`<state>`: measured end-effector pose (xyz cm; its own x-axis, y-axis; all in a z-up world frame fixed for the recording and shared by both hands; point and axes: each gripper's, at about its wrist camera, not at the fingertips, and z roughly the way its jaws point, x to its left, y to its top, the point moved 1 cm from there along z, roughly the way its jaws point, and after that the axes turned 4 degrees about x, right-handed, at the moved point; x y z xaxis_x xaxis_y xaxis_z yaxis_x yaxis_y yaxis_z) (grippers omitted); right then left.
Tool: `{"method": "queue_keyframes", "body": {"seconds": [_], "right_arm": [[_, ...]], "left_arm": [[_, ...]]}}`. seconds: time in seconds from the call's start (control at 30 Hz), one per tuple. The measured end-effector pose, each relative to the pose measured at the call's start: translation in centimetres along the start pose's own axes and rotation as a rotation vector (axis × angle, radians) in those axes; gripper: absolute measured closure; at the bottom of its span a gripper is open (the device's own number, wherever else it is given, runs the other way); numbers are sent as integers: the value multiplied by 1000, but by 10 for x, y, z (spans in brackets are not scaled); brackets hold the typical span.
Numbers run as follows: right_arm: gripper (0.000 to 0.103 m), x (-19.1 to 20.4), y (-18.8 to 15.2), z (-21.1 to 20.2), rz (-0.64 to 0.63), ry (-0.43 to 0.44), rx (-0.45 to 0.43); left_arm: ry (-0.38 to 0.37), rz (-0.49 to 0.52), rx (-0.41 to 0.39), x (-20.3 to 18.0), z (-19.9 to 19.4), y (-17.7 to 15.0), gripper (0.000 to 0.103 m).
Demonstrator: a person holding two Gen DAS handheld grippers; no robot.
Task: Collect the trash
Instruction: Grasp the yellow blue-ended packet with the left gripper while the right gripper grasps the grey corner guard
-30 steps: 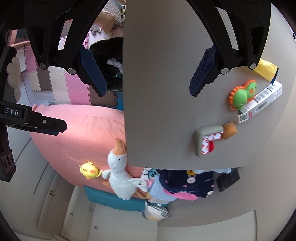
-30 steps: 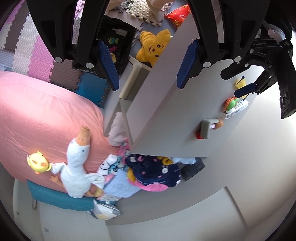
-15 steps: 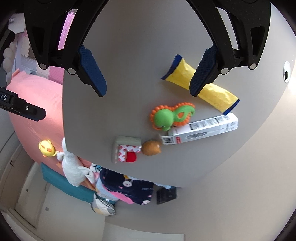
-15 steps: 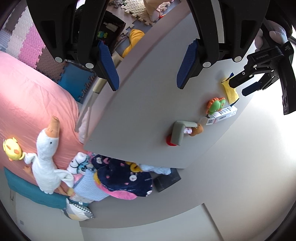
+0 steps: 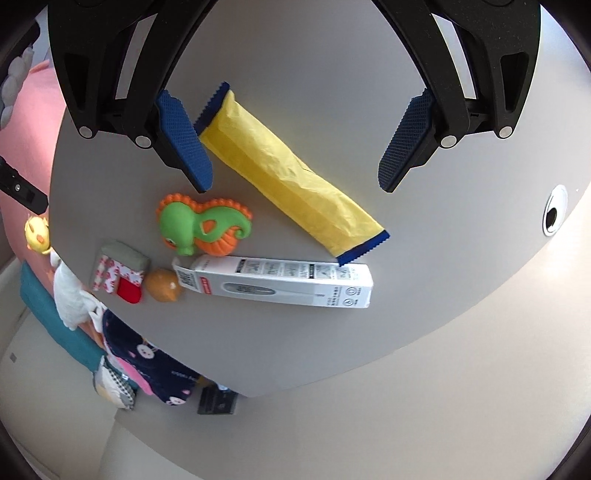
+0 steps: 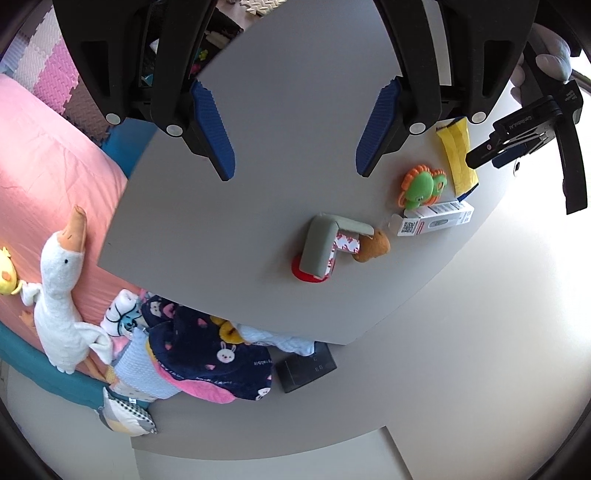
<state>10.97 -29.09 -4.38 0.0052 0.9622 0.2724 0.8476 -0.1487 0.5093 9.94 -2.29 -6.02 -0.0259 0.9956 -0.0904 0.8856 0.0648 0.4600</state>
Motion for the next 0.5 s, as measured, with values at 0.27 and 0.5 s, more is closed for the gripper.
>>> {"method": "queue_keyframes", "body": {"seconds": [0.27, 0.5], "right_arm": [[30, 11, 19, 25, 12, 5, -4], [30, 18, 31, 44, 27, -1, -38]], "left_arm": [[10, -80, 54, 17, 22, 6, 33], [43, -48, 41, 11, 28, 9, 60]]}}
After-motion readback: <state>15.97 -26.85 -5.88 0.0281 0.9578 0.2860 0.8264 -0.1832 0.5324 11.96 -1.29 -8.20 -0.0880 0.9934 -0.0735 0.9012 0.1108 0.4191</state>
